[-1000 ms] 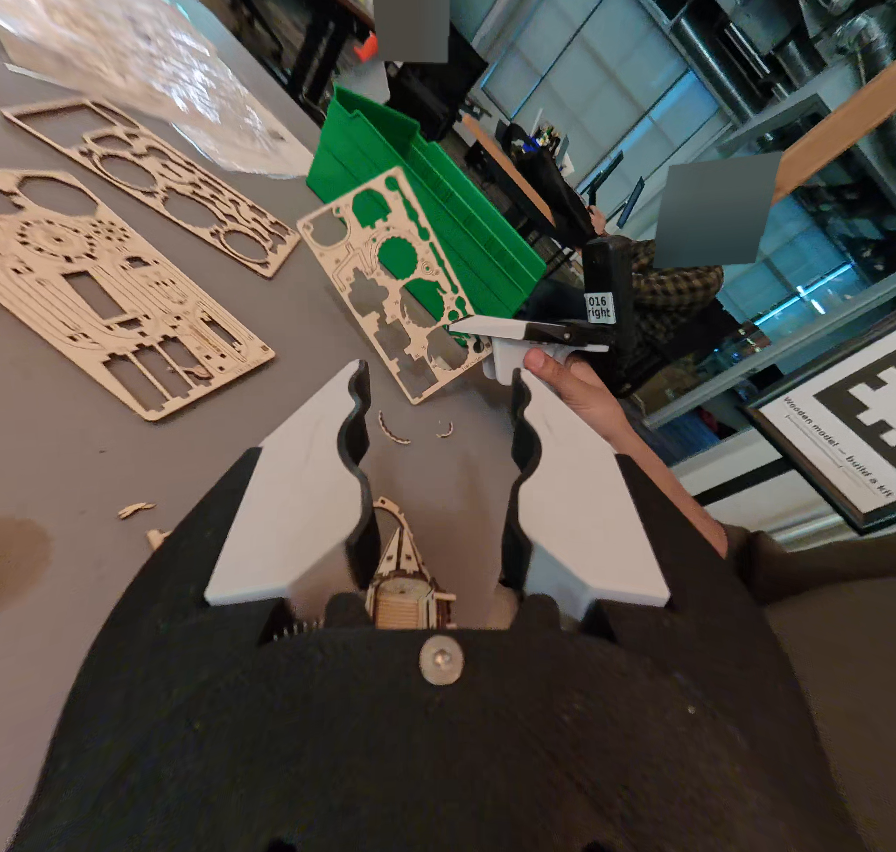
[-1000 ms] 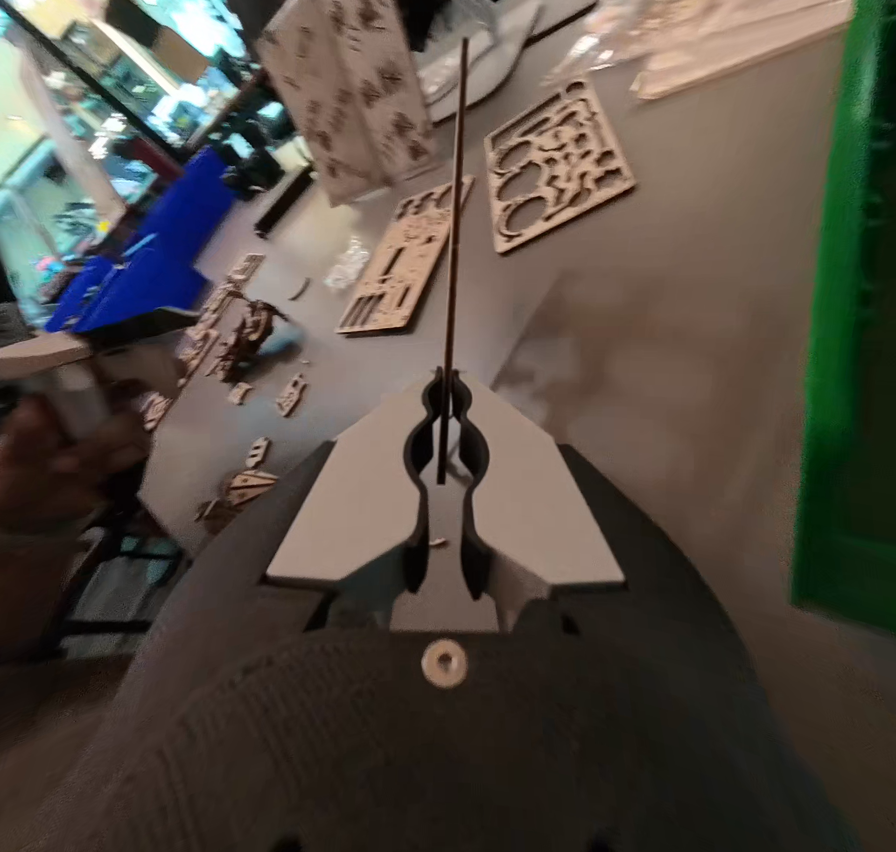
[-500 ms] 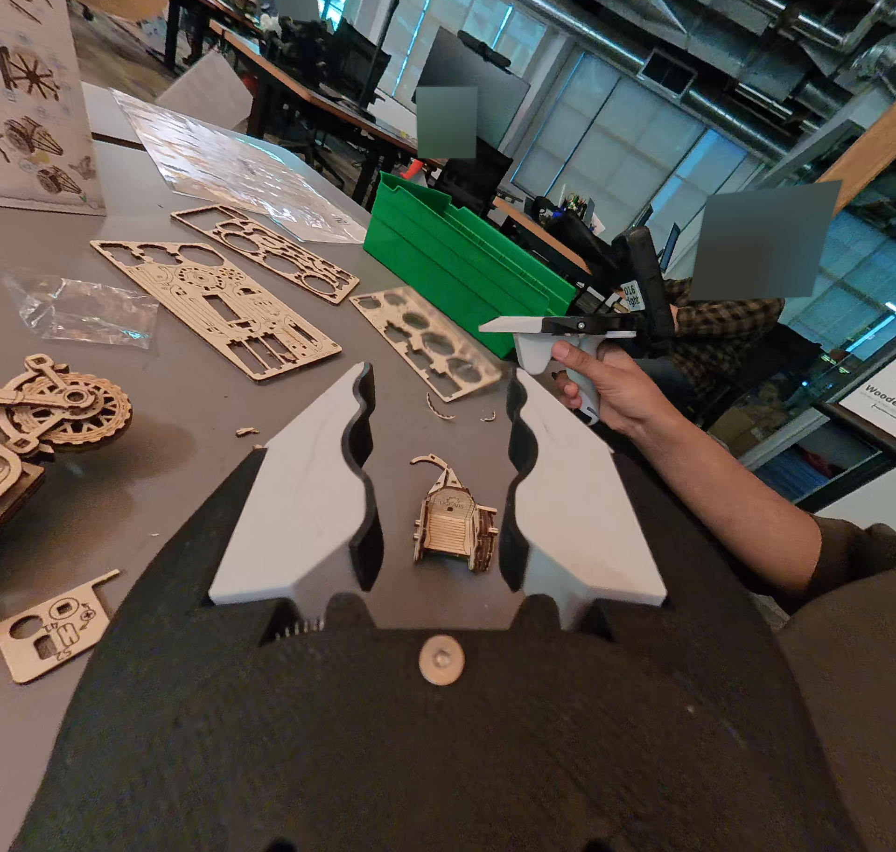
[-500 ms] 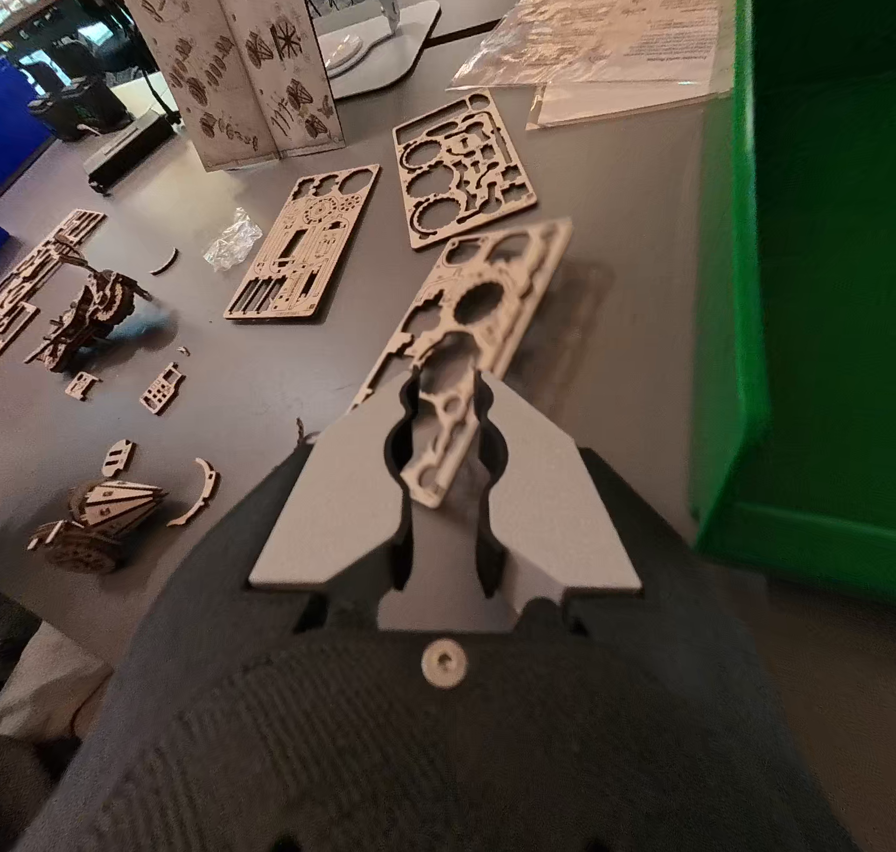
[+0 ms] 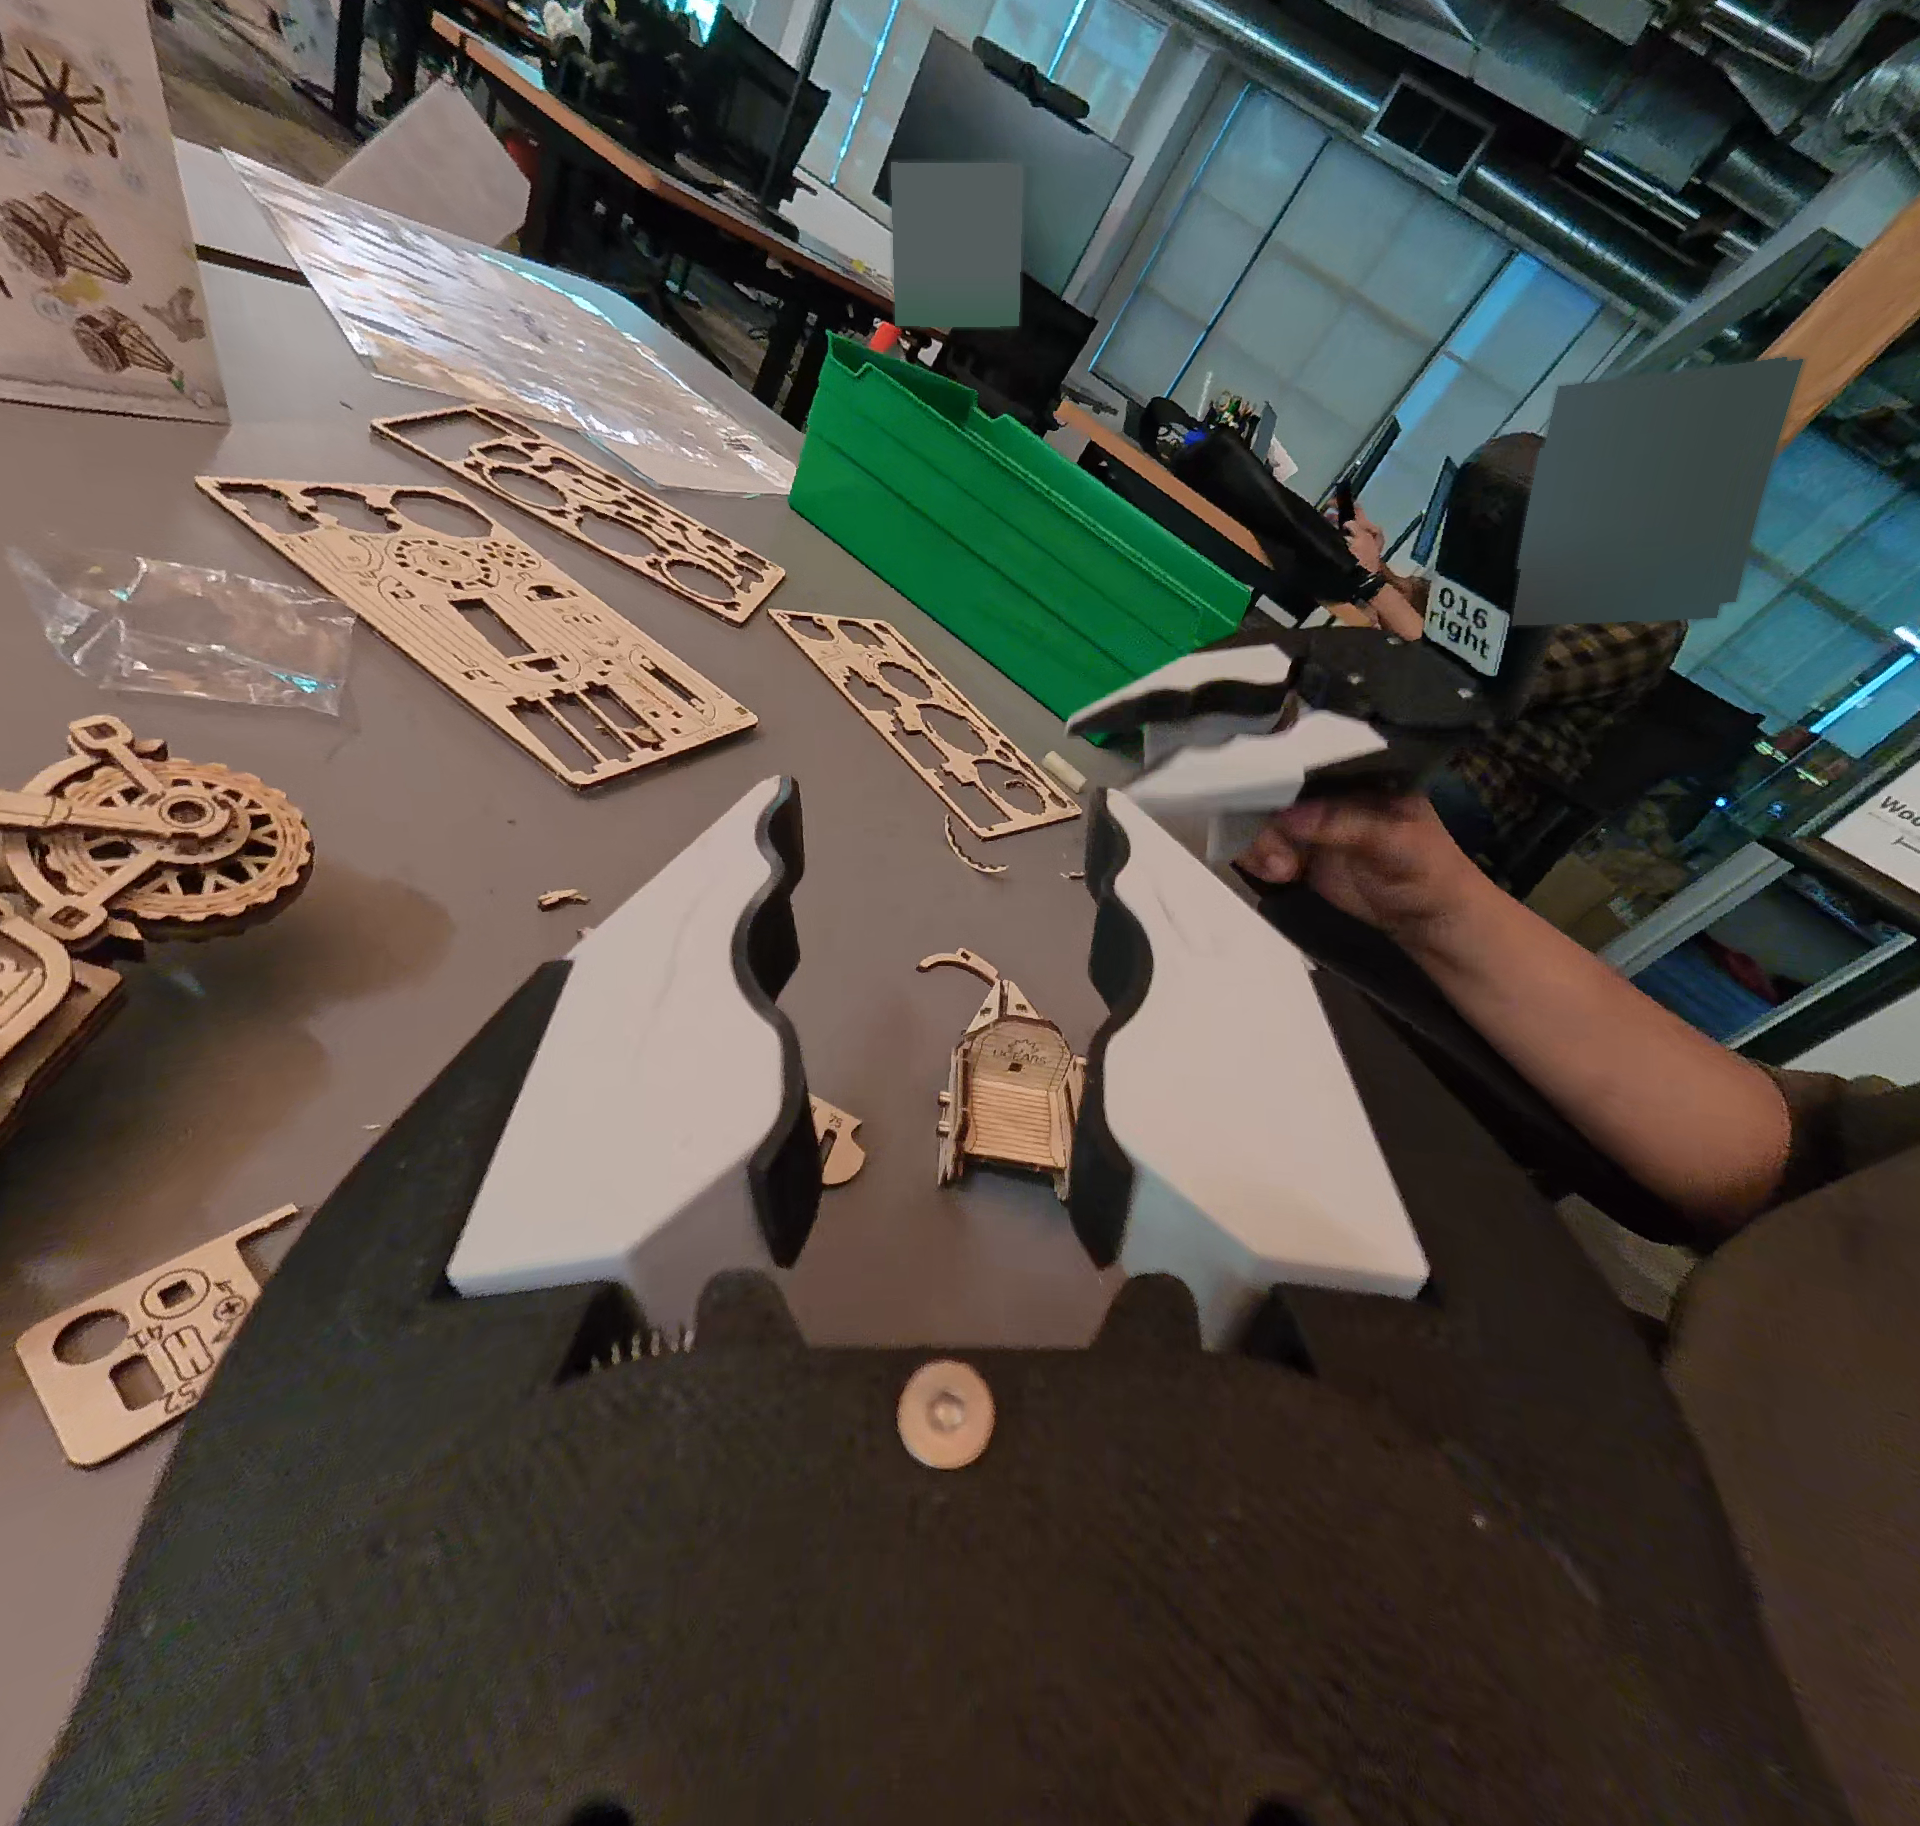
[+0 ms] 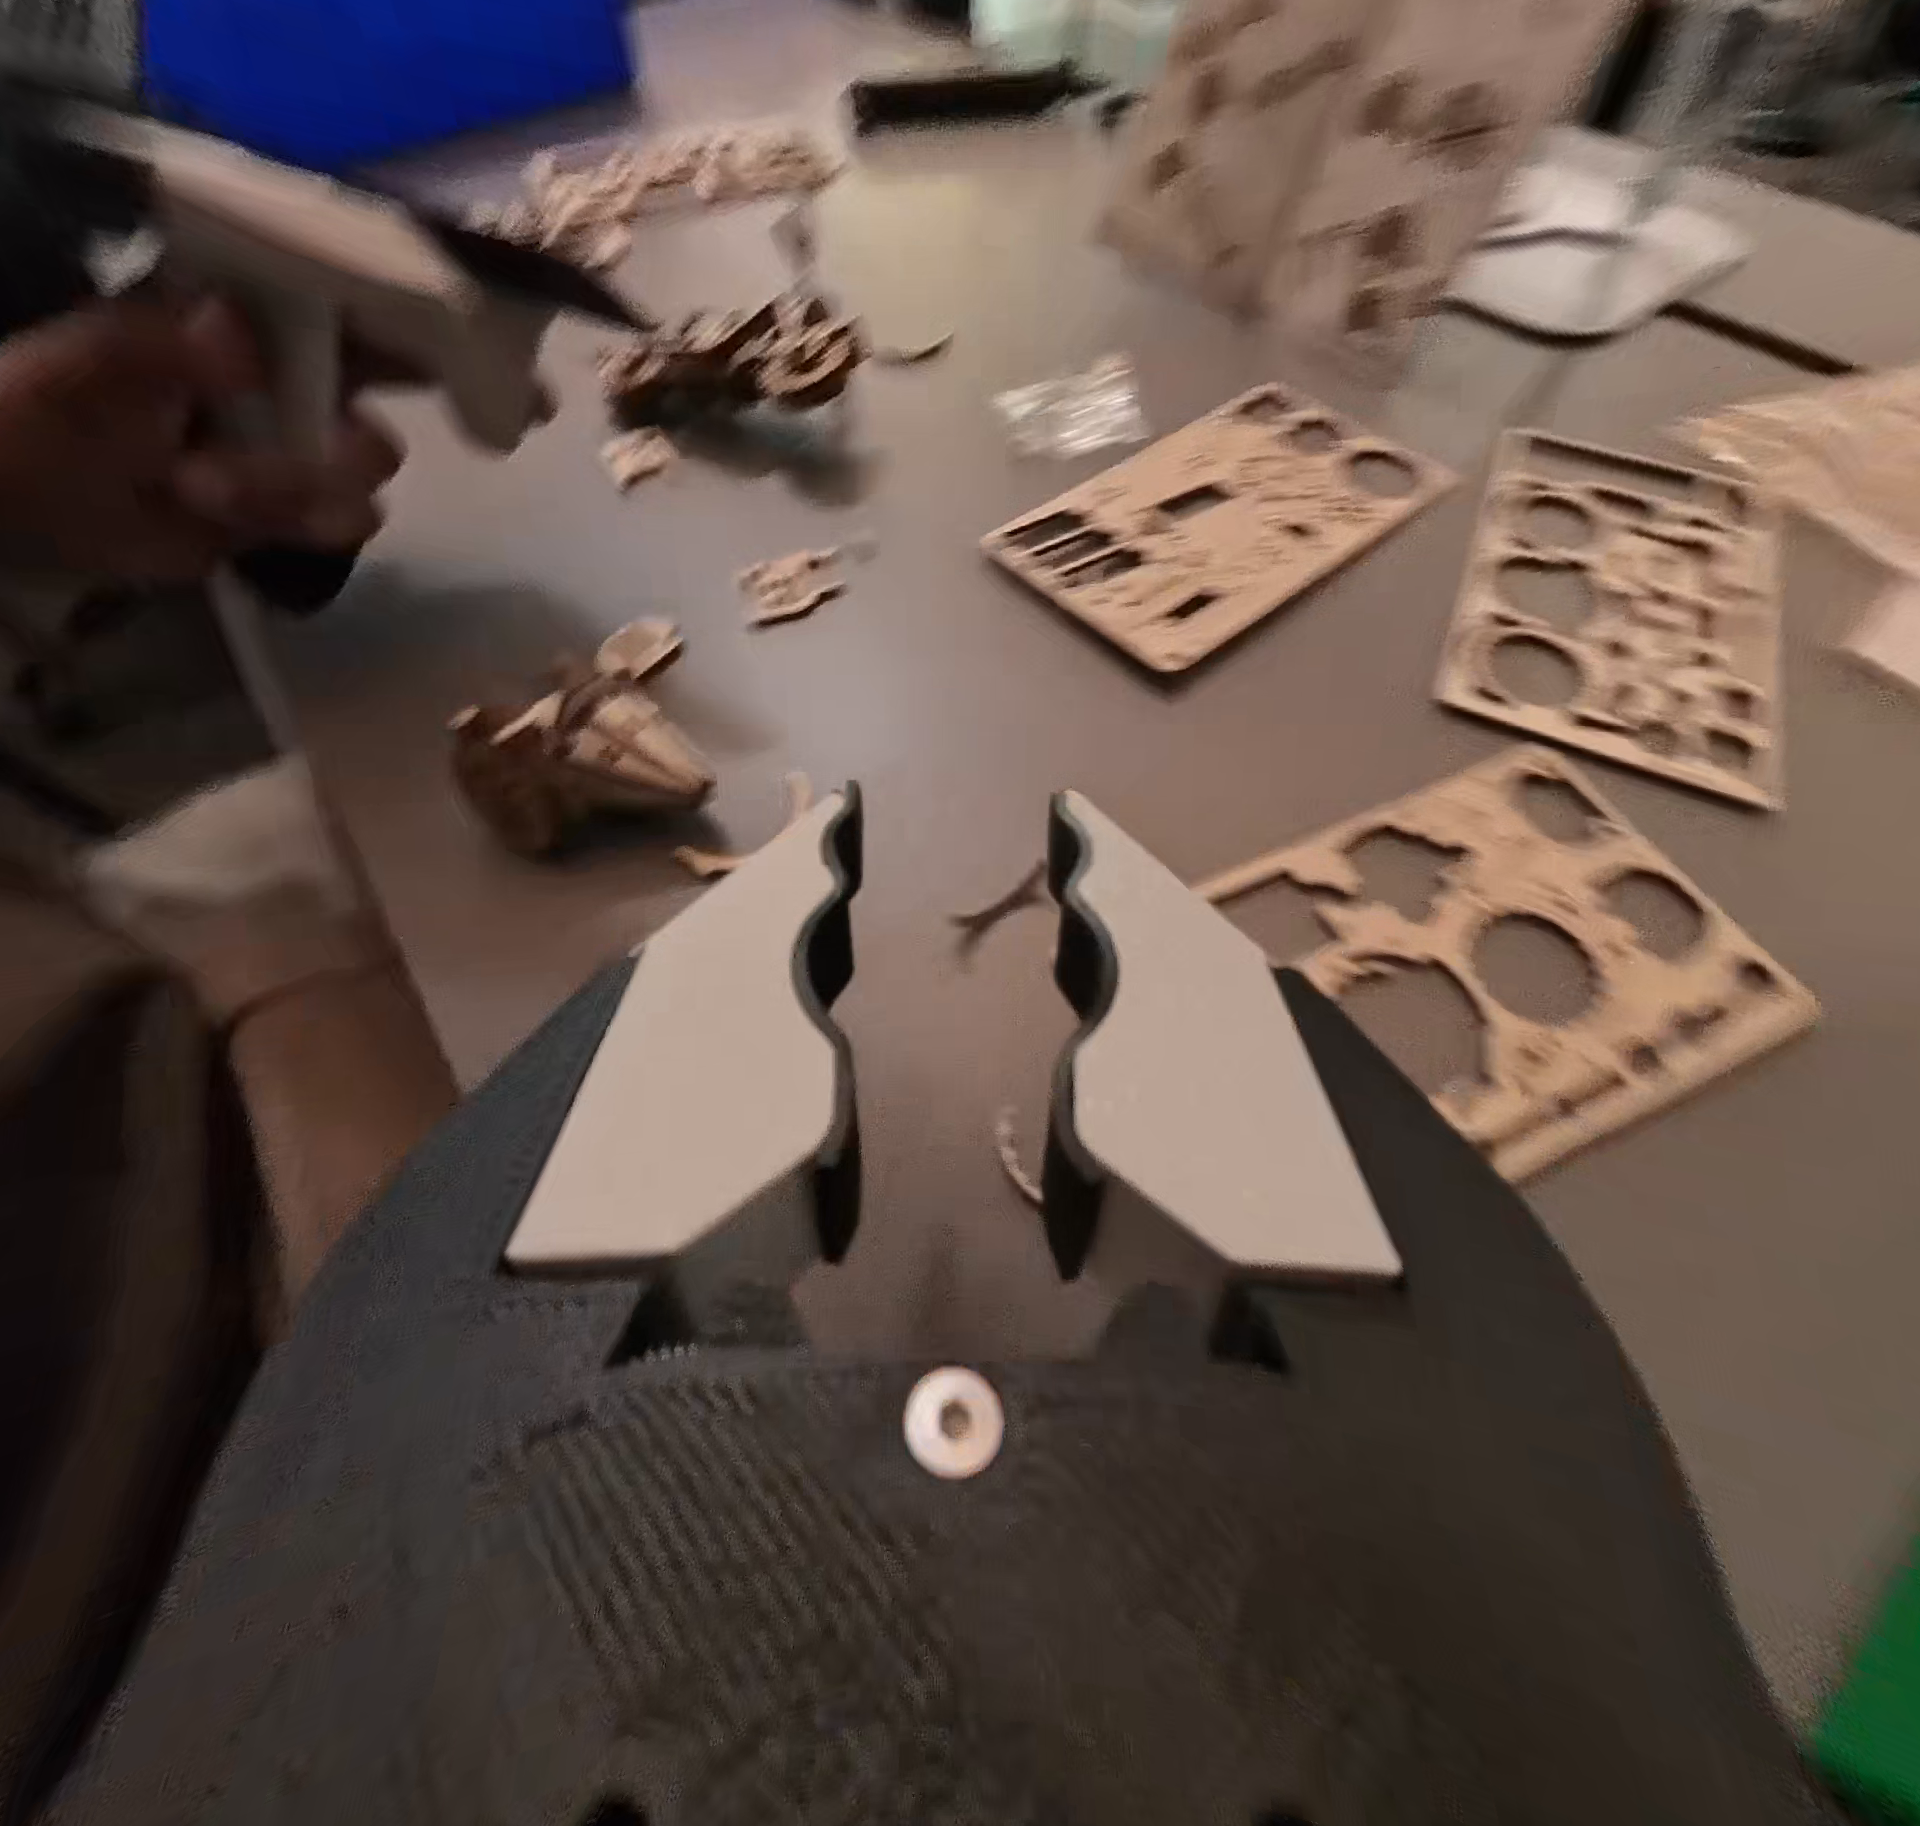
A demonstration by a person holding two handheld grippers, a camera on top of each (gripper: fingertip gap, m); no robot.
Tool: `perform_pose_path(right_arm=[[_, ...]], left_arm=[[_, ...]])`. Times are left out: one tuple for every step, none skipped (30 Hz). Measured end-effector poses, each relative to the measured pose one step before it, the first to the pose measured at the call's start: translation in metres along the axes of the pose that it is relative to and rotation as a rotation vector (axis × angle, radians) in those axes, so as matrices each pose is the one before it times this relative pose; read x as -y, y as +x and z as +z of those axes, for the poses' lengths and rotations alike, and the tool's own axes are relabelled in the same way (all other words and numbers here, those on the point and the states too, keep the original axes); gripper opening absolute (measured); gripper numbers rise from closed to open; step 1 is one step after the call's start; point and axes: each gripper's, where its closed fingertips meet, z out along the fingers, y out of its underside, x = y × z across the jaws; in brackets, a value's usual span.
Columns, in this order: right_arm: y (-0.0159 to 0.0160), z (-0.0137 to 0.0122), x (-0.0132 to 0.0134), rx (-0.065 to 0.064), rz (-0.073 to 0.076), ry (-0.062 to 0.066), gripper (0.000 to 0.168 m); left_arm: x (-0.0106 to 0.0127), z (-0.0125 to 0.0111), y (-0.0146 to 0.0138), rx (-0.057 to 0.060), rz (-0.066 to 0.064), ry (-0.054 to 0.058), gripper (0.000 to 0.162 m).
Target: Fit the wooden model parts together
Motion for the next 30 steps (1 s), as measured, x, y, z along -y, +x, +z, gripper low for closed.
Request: perform_pose_path(right_arm=[[-0.01183, 0.00952, -0.00543, 0.0263, -0.0499, -0.0449, 0.036], [-0.00830, 0.00977, -0.00449, 0.0122, -0.0303, -0.0452, 0.036], [-0.00913, 0.00984, -0.00367, 0.0286, -0.0196, -0.0420, 0.038], [-0.00780, 0.00938, -0.00319, 0.0306, -0.0117, -0.0389, 0.041], [-0.00548, 0.00841, -0.00298, 0.0241, -0.0091, -0.0360, 0.044], [-0.00410, 0.00729, -0.00301, 0.0228, -0.0106, -0.0319, 0.049], [-0.00268, 0.00639, -0.00366, 0.0177, -0.0090, -0.0310, 0.054], [-0.00188, 0.00525, -0.00329, 0.0163, -0.0051, -0.0227, 0.059], [-0.00191, 0.00343, -0.00047, 0.0205, 0.0033, 0.0001, 0.064], [0.00006, 0.00066, 0.00139, 0.0124, 0.0078, 0.0136, 0.069], [0.00307, -0.00059, -0.00039, -0.0084, -0.0029, -0.0003, 0.062], [0.00204, -0.00151, -0.00102, -0.0009, -0.0073, -0.0043, 0.051], [0.00060, -0.00151, -0.00085, 0.0115, 0.0049, -0.0020, 0.039], [0.00060, -0.00124, -0.00086, 0.0102, 0.0082, 0.0013, 0.039], [0.00052, -0.00142, -0.00098, 0.0084, 0.0056, 0.0017, 0.039], [0.00146, -0.00167, -0.00143, -0.0007, 0.0032, -0.0013, 0.039], [0.00253, -0.00196, -0.00145, -0.0101, 0.0021, -0.0033, 0.039], [0.00315, -0.00278, -0.00003, -0.0157, -0.0003, 0.0042, 0.039], [0.00375, -0.00398, 0.00284, -0.0208, -0.0007, 0.0203, 0.039], [0.00317, -0.00518, 0.00592, -0.0176, 0.0023, 0.0355, 0.040], [0.00264, -0.00606, 0.00848, -0.0137, 0.0078, 0.0481, 0.040], [0.00209, -0.00635, 0.01047, -0.0103, 0.0133, 0.0580, 0.040], [0.00050, -0.00619, 0.01125, -0.0011, 0.0195, 0.0631, 0.040], [-0.00196, -0.00545, 0.01120, 0.0141, 0.0271, 0.0624, 0.039], [-0.00441, -0.00406, 0.00975, 0.0286, 0.0329, 0.0565, 0.039], [-0.00598, -0.00226, 0.00706, 0.0383, 0.0377, 0.0443, 0.039], [-0.00619, -0.00060, 0.00346, 0.0402, 0.0406, 0.0279, 0.039], [-0.00583, 0.00064, 0.00092, 0.0373, 0.0356, 0.0141, 0.039], [-0.00509, 0.00145, 0.00018, 0.0288, 0.0208, 0.0089, 0.039], [-0.00445, 0.00189, -0.00039, 0.0195, 0.0050, 0.0014, 0.039]], left_arm=[[-0.00103, 0.00046, 0.00010, -0.0025, -0.0006, -0.0039, 0.053], [-0.00144, 0.00063, 0.00012, -0.0007, 0.0026, -0.0067, 0.052], [-0.00179, 0.00050, 0.00017, 0.0014, 0.0067, -0.0084, 0.053], [-0.00190, 0.00056, 0.00014, 0.0018, 0.0093, -0.0094, 0.052], [-0.00171, 0.00049, 0.00046, 0.0014, 0.0104, -0.0093, 0.052], [-0.00187, 0.00047, 0.00048, 0.0021, 0.0112, -0.0100, 0.052], [-0.00210, 0.00026, 0.00036, 0.0031, 0.0120, -0.0106, 0.052], [-0.00188, 0.00011, 0.00017, 0.0035, 0.0100, -0.0093, 0.052], [-0.00148, -0.00028, 0.00037, 0.0024, 0.0061, -0.0061, 0.052], [-0.00125, -0.00034, 0.00040, 0.0015, 0.0029, -0.0038, 0.052], [-0.00105, -0.00051, 0.00032, 0.0003, 0.0008, -0.0025, 0.052], [-0.00107, -0.00051, 0.00023, -0.0003, -0.0016, -0.0022, 0.052], [-0.00094, -0.00060, -0.00009, 0.0001, -0.0030, -0.0024, 0.052], [-0.00071, -0.00076, -0.00017, 0.0005, -0.0031, -0.0015, 0.052], [-0.00051, -0.00085, -0.00012, 0.0008, -0.0023, -0.0001, 0.052], [-0.00016, -0.00107, -0.00012, 0.0018, -0.0006, 0.0012, 0.051], [0.00014, -0.00120, 0.00002, 0.0023, 0.0010, 0.0023, 0.051], [0.00038, -0.00108, 0.00037, 0.0011, 0.0036, 0.0036, 0.051], [0.00037, -0.00104, 0.00097, -0.0002, 0.0070, 0.0032, 0.051], [0.00082, -0.00096, 0.00140, 0.0003, 0.0131, 0.0039, 0.051], [0.00217, -0.00142, 0.00250, -0.0001, 0.0236, 0.0103, 0.048], [0.00504, -0.00243, 0.00402, -0.0006, 0.0387, 0.0257, 0.040], [0.00701, -0.00305, 0.00572, -0.0009, 0.0566, 0.0378, 0.034], [0.00602, -0.00277, 0.00639, 0.0014, 0.0706, 0.0309, 0.029], [0.00371, -0.00170, 0.00547, 0.0100, 0.0775, 0.0151, 0.026], [0.00215, -0.00081, 0.00564, 0.0119, 0.0801, 0.0040, 0.024], [0.00141, 0.00022, 0.00697, 0.0058, 0.0799, -0.0009, 0.022], [0.00081, 0.00121, 0.00788, 0.0003, 0.0746, -0.0061, 0.022], [-0.00033, 0.00237, 0.00800, 0.0004, 0.0660, -0.0132, 0.022], [-0.00206, 0.00356, 0.00844, -0.0048, 0.0579, -0.0248, 0.022]])
